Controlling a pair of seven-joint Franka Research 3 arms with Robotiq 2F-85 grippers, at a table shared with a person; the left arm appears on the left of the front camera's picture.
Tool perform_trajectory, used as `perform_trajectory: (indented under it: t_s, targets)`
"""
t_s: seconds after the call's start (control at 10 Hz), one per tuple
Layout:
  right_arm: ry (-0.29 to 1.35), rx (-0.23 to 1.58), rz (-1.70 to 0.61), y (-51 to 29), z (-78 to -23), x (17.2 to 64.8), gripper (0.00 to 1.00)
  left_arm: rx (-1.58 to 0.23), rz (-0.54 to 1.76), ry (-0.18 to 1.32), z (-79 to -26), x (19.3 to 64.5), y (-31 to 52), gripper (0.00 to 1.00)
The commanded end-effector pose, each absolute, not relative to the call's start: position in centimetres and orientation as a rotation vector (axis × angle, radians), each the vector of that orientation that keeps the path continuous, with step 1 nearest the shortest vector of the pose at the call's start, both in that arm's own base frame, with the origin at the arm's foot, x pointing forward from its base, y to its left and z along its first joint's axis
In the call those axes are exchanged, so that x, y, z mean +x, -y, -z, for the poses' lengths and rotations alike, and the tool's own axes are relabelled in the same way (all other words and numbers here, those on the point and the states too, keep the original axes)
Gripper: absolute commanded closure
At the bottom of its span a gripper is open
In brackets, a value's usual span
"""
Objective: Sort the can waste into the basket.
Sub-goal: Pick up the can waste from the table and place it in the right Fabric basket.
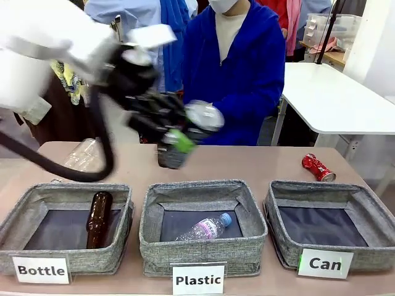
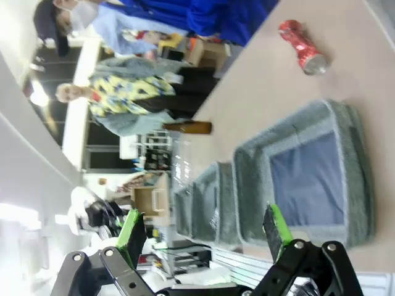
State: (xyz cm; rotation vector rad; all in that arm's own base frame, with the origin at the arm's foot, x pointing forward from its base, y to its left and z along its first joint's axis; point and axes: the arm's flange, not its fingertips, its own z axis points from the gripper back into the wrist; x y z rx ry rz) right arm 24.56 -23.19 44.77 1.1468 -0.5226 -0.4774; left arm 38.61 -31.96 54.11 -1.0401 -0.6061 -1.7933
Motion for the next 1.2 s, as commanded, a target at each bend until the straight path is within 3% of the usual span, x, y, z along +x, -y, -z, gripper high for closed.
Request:
perform_trajectory:
  t_s: [0.0,0.1,0.5,0.7,1.1]
  targets:
    - [0.453,1.075,0.387,24.6,-47.7,19.4,0.0,-1.018,1.83,0.541,-53.3,42.9,38.9,0.55]
    - [0.433,1.052,0.368,26.0,-48.1,17.1,0.0,-0.958,1.847,0.546,-51.8,43.9,43.9,0.55]
    - [0.487,0.953,0.388,31.9,-45.6,10.9,0.0,-1.008,1.932,0.471,-45.6,44.1,60.0,0.55]
    - [0.446,0.983,0.415,29.3,-47.6,12.1,0.0,-0.774,1.993,0.517,-44.1,45.1,64.2,0.55]
    - [0.446,0.983,0.415,29.3,-47.6,12.1,0.0,-0.757,2.073,0.454,-42.9,45.4,66.0,0.55]
